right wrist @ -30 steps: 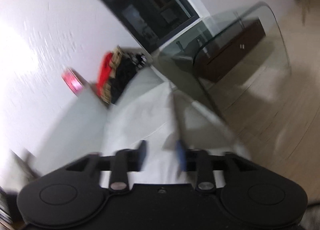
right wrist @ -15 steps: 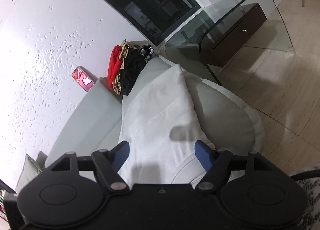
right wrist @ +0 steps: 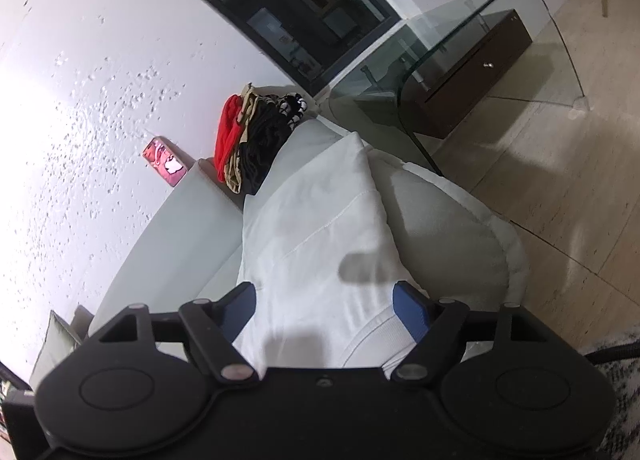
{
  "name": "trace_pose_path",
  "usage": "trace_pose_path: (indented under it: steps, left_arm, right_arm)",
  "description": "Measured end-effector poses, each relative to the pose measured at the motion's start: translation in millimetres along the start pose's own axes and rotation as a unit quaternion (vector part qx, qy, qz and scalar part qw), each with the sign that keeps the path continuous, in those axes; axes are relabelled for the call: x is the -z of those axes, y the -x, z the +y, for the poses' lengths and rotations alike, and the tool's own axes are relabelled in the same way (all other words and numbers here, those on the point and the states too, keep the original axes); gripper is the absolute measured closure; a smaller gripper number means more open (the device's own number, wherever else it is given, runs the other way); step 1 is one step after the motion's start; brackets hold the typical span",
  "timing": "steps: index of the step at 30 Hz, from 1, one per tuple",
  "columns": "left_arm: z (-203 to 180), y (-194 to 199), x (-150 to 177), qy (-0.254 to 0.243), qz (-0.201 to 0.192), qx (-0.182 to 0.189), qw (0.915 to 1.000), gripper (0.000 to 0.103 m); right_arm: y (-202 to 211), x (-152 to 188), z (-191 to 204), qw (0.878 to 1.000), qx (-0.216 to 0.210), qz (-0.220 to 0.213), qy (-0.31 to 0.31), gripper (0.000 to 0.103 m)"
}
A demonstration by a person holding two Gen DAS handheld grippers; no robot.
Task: Fold clothes
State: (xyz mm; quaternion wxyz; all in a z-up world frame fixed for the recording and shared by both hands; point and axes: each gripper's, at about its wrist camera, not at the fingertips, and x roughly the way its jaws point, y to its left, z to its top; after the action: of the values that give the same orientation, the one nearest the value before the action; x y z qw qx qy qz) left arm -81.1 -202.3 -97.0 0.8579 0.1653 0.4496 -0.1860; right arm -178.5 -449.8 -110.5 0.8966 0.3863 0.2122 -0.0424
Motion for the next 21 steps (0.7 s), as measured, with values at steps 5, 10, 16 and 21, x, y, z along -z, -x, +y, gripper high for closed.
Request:
trace_pose_path:
  steps: [5, 10, 16, 21]
  left_arm:
    - [2, 0, 1, 0.009, 0.001, 0.001, 1.0, 0.007]
    - [6, 3, 2, 0.017, 0.002, -0.003, 0.9998, 0.007]
    - [14, 8, 3, 0.033, -0.001, -0.001, 0.9994, 0.007]
    - [12, 12, 5, 0.029, -0.004, 0.005, 0.9996, 0.007]
  right_arm:
    - [-8, 5, 16, 0.997, 0.042, 0.018, 0.064, 0.064]
    - [-27, 10, 31, 0.986, 0.11, 0.036, 0.122, 0.066]
    - [-10, 19, 46, 0.981, 0.089, -0.004, 0.17, 0.046]
    - [-3, 14, 38, 0.987, 0.079, -0.031, 0.14, 0.039]
